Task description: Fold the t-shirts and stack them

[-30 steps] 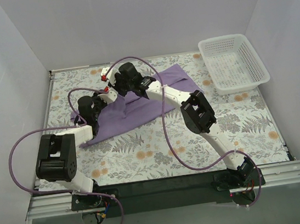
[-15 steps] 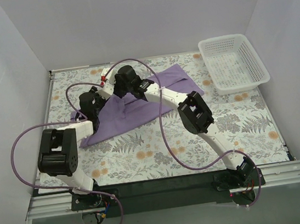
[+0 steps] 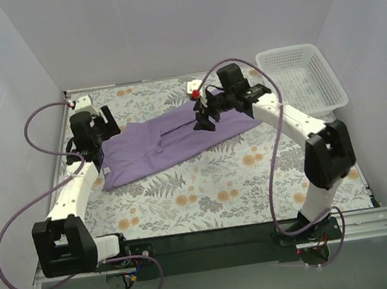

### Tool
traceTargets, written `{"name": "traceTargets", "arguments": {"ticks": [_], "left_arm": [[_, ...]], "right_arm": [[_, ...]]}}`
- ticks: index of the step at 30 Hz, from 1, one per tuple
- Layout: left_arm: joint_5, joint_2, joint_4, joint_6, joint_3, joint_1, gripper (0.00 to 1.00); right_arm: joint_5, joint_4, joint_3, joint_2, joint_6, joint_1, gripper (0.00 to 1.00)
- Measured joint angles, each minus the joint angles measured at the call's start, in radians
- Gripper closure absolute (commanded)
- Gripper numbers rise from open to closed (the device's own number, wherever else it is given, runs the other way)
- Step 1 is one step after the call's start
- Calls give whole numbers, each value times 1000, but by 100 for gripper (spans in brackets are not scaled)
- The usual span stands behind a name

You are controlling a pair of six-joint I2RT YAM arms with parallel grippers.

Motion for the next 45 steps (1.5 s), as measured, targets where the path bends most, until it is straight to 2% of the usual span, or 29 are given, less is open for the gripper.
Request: {"name": "traceTargets", "arguments": {"ticks": [5,7,12,16,24,30,34,37,38,40,43,45], "left_arm": [[101,-119,-140,-206,-145,51,28],[119,-119,-200,-267,-192,69,28],[139,-132,-298,-392,-252,103,28],[120,-184,-328,-526,-275,132,21],[38,-194,-358,-819,-388,216,23],[38,-124,-342,-906,-391,221,27],[16,-132,-350,-927,-391,221,44],[-5,-140,-358,-934,-393,222,49],[-8,-138,-359,-935,-394,223,55],[-14,-133,-359,-941,-396,223,62],[-19,-117,-357,-945,-398,225,79],[-21,-109,-357,-946,-400,229,94]], "right_arm": [[-68,-80,-278,-214,-54,-59,31],[-79,-105,-352,-227,-47,-125,36],[-10,-111,-438,-212,43,-362,37],[68,-43,-476,-211,138,-480,37],[76,17,-535,-211,185,-512,36],[35,31,-542,-212,180,-536,36],[15,34,-554,-212,163,-538,35],[6,35,-554,-212,154,-537,35],[5,34,-554,-211,152,-537,35],[5,34,-554,-211,150,-537,35],[4,34,-554,-211,145,-543,35],[4,34,-554,-211,138,-553,35]]}}
